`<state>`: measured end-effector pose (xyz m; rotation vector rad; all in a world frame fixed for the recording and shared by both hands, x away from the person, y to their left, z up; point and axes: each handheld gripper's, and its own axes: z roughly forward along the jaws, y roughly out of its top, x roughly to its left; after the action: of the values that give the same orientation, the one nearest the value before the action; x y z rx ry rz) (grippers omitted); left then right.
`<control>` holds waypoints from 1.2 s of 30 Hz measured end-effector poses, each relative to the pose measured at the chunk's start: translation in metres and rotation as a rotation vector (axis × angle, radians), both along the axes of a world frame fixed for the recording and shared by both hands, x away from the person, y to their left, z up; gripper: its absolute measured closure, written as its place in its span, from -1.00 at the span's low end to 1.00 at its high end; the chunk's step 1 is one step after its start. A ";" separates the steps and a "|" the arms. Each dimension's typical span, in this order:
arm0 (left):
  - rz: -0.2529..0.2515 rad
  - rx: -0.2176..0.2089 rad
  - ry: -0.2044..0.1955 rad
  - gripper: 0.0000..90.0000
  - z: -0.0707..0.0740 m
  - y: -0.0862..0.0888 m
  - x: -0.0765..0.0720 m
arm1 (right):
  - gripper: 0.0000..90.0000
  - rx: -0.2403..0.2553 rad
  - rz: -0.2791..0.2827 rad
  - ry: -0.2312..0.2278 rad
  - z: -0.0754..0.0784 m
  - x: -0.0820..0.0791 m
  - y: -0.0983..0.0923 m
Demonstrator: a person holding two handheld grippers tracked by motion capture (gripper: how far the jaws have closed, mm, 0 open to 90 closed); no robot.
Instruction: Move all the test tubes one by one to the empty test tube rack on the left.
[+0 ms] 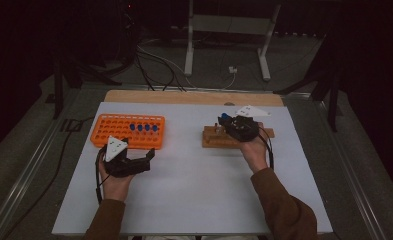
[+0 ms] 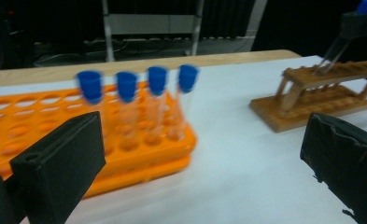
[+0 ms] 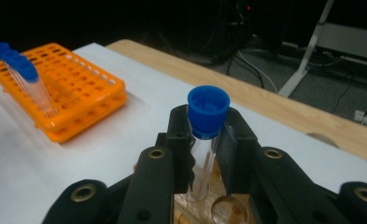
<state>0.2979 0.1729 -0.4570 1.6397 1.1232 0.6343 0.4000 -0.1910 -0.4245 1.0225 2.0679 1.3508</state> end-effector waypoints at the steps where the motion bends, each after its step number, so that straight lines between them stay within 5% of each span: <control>1: -0.007 -0.001 -0.002 -0.98 0.001 -0.004 0.000 | 0.69 0.003 0.000 -0.009 0.003 -0.001 0.000; 9: -0.076 0.016 -0.010 -0.97 0.005 -0.035 0.007 | 0.69 0.061 0.037 -0.022 0.020 -0.011 0.003; 21: -0.164 0.056 0.030 -0.84 0.002 -0.086 0.026 | 0.69 0.077 0.165 0.047 0.010 -0.027 0.039; 36: -0.272 0.109 -0.003 0.60 -0.006 -0.105 0.031 | 0.68 0.054 0.287 0.094 0.002 -0.041 0.074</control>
<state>0.3285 0.0676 -0.4634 1.8447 0.8551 0.5273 0.3586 -0.1172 -0.4228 0.8490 2.3287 1.5304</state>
